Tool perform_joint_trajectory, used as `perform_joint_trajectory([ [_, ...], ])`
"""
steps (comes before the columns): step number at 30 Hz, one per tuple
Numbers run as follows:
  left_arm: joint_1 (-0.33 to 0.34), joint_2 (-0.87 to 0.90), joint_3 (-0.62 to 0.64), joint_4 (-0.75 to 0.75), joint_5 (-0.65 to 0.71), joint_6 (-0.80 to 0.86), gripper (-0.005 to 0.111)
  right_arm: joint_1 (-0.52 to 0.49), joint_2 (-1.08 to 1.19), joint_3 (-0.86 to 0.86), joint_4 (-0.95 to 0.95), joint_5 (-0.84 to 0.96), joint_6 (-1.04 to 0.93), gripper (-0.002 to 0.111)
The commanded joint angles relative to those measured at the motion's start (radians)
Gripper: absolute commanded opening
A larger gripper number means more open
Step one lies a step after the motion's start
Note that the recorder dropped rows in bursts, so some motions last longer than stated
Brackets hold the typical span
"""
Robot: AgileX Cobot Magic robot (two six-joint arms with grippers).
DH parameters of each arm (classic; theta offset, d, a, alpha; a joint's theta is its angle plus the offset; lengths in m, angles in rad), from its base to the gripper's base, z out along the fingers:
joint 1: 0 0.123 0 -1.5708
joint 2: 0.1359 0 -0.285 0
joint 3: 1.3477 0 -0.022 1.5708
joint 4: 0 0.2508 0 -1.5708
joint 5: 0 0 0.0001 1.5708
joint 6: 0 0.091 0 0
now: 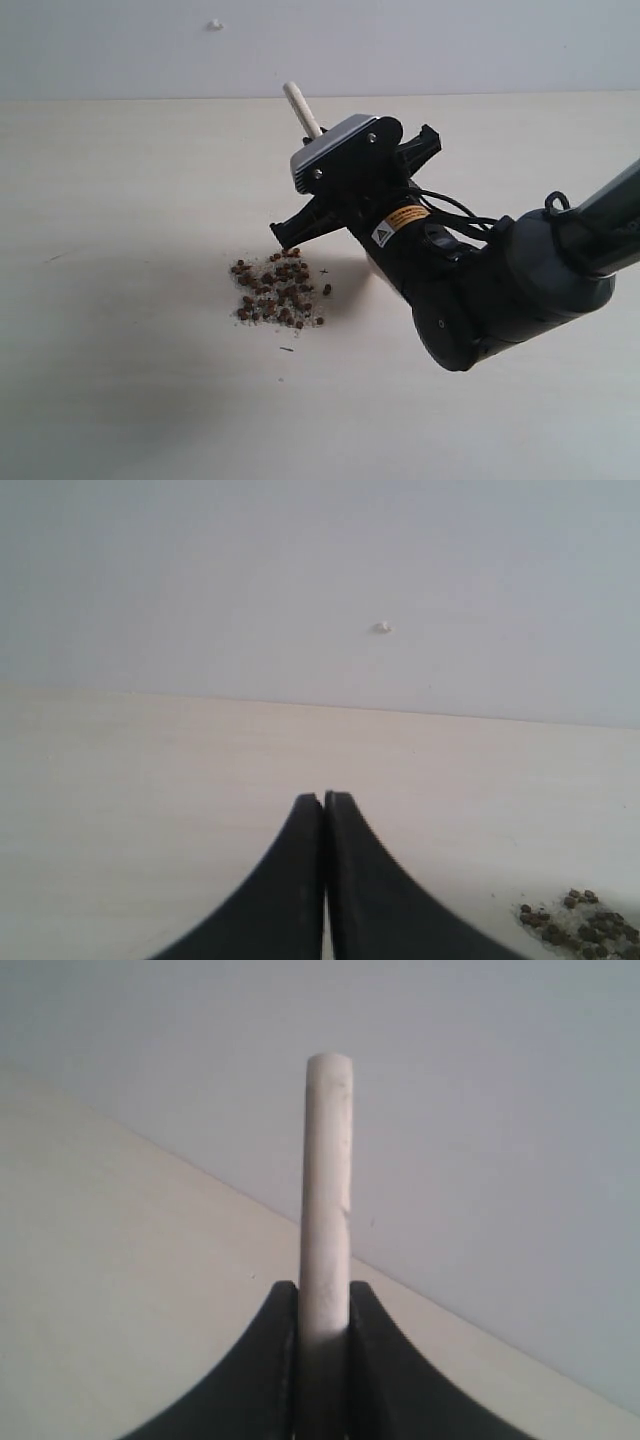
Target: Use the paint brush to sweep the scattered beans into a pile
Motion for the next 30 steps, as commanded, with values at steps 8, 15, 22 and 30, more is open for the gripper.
perform_joint_trajectory([
  [8, -0.006, -0.006, 0.004, 0.004, -0.001, -0.003, 0.000, 0.001, -0.001, -0.006, -0.002, 0.077, 0.133, 0.000],
  [15, -0.006, -0.006, 0.004, 0.004, -0.001, -0.003, 0.000, 0.001, -0.001, -0.010, -0.070, 0.079, 0.300, 0.000],
  [22, -0.006, -0.006, 0.004, 0.004, -0.001, -0.003, 0.000, 0.001, -0.001, -0.054, -0.087, 0.111, 0.409, 0.000],
  [30, -0.006, -0.006, 0.004, 0.004, -0.001, -0.003, 0.000, 0.001, -0.037, -0.057, -0.096, 0.079, 0.333, 0.000],
])
